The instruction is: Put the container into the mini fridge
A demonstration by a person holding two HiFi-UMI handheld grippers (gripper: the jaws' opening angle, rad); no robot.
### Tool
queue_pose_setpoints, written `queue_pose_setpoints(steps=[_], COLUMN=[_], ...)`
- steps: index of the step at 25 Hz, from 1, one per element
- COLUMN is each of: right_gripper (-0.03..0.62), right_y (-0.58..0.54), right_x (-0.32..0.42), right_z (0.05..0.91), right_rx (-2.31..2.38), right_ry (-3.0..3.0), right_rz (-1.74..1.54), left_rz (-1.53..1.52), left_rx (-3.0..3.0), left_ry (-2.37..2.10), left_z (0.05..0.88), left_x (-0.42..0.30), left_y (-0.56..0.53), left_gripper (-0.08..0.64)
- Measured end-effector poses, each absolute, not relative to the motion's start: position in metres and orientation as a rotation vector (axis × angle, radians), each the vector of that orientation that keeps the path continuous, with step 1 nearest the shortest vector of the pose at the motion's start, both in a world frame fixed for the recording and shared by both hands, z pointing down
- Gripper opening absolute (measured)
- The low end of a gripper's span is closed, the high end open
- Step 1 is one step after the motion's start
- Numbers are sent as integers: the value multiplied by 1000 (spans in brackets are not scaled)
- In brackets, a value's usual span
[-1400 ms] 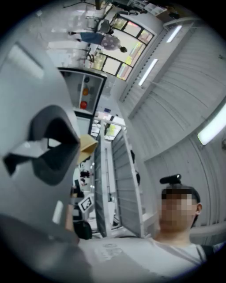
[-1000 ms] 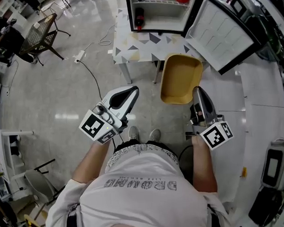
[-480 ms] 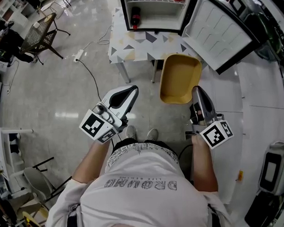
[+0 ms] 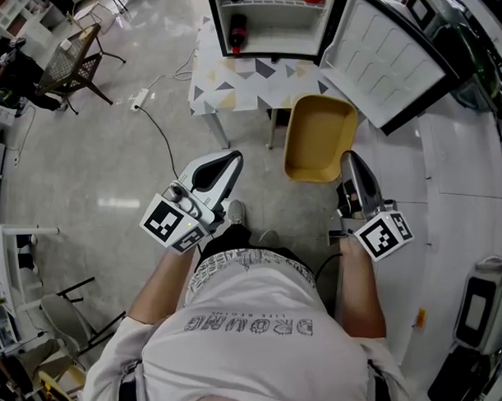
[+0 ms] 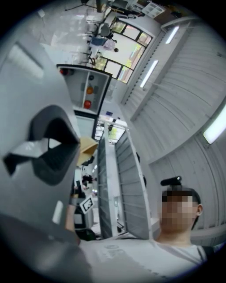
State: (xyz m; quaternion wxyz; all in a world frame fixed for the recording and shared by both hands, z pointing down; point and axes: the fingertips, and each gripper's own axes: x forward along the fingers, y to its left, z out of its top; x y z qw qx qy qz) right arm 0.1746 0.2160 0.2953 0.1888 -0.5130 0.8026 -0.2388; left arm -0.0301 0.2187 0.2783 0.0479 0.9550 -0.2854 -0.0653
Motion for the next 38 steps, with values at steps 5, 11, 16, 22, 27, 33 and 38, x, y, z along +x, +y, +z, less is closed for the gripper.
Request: queue_pose_setpoints(steps=[5,11,16,22,27,33,38], right_gripper=[11,11,11,11,11,11,11], right_y=[204,177,144,89,38,-19,-60], right_x=[181,183,180,171,158,148,136], right_z=[303,310,317,330,340,355,366], right_rx=[-1456,-1468,-1486,-1513,-1535,-1588,-1623], right_ry=[2252,2248,2244,2239,2236,2211,2190], right_rz=[-678,-687,-703,-742,-772,-803,-836], left_rz=[-197,-197,-189,-168,-151,-133,-107], left_rx=[2909,2903,2894,2874,2859,2850,2840], left_ry=[-869,-853,-838,-829,-809,-780,-751], left_z=[285,292,300,311,321,327,337], left_x=[-27,-24,-27,-37,-48,-61,-73], left_y=[205,177,142,85,34,-22,-63], left_gripper=[5,5,5,5,5,5,5])
